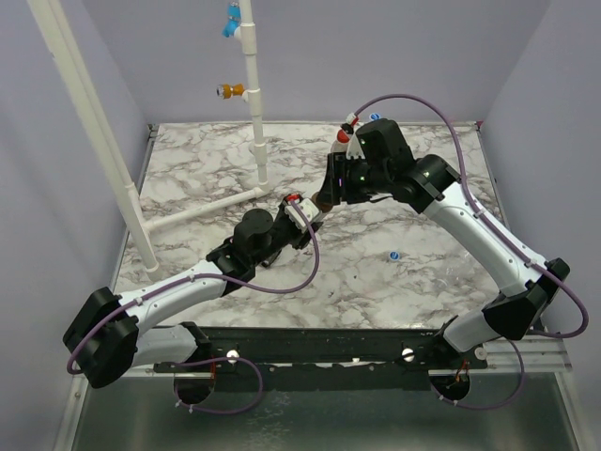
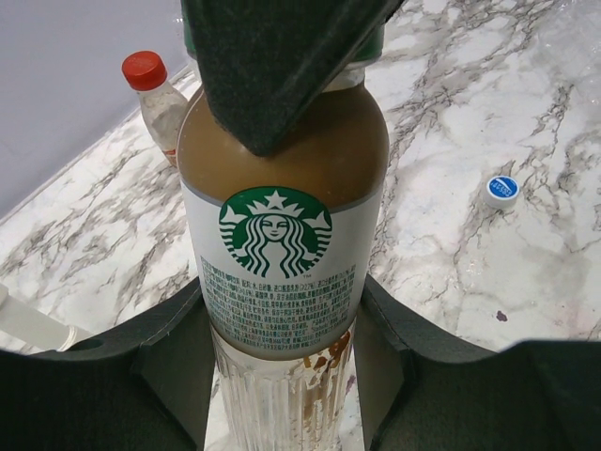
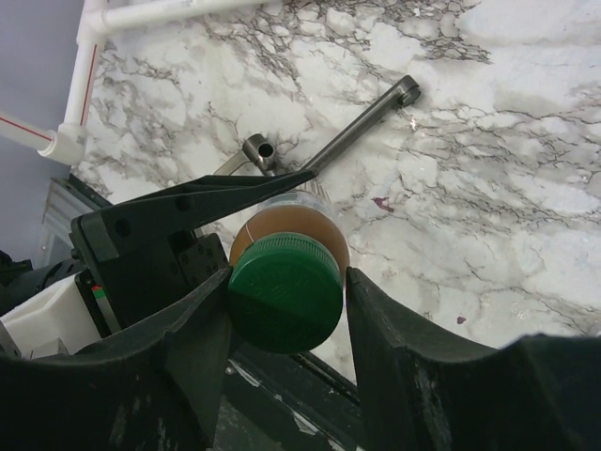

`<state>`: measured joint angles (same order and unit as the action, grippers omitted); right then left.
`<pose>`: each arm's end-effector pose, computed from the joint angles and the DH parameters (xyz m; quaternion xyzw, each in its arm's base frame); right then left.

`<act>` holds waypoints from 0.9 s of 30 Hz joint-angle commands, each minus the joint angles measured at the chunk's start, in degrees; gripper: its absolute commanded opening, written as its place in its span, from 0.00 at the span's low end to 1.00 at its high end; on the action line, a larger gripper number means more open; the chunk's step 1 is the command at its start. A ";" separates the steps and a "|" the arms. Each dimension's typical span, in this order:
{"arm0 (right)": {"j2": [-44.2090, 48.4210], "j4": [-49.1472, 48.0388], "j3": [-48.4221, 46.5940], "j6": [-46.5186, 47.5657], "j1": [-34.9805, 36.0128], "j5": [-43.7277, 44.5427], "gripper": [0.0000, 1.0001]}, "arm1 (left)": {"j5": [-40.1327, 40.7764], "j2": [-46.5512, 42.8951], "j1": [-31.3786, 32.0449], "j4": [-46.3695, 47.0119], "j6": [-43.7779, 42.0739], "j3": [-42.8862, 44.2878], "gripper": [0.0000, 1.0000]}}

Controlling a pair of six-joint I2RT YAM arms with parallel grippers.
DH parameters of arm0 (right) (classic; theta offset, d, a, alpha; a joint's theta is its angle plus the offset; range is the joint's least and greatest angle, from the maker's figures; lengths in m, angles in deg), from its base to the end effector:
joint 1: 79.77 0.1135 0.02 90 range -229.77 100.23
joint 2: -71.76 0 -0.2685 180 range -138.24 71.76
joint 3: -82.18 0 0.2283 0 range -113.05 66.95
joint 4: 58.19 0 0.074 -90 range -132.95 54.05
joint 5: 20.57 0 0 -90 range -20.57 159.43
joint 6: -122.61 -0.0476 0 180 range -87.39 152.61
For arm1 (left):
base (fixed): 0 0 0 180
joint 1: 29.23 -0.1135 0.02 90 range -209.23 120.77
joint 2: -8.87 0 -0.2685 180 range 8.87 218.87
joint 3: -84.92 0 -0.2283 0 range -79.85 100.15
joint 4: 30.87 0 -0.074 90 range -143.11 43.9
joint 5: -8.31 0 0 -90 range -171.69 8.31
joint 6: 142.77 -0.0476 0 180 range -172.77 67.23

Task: Screw on the bottle caps
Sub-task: Place the plastic bottle at the center of the board.

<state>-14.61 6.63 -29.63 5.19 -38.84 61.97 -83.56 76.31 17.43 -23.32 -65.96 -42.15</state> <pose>0.2248 0.2031 0.4026 -0.1337 0.8926 0.2883 0.3199 0.1764 -0.1892 0.2895 0.3828 0.6434 -0.2025 0.6312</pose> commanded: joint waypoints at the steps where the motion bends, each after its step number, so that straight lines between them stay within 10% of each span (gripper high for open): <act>1: 0.27 0.37 -0.77 -1.09 0.42 2.48 0.54 | -2.08 -0.87 0.52 2.19 -0.61 -0.61 0.00; 8: 1.37 -0.28 -0.48 -1.76 0.46 5.85 0.15 | -1.92 -0.47 0.63 2.26 0.72 -0.31 0.18; 13: 2.02 0.32 0.15 -1.79 0.45 10.33 0.10 | -0.06 -0.65 0.61 2.31 3.00 -0.45 0.98; 27: 2.56 3.45 5.23 0.80 -10.70 23.74 0.08 | 19.26 -0.04 0.35 -12.99 16.14 7.37 0.99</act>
<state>-13.82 8.58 -26.88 4.36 -44.96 80.09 -75.58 76.18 17.78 -28.48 -56.01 -39.66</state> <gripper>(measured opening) 0.448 0.986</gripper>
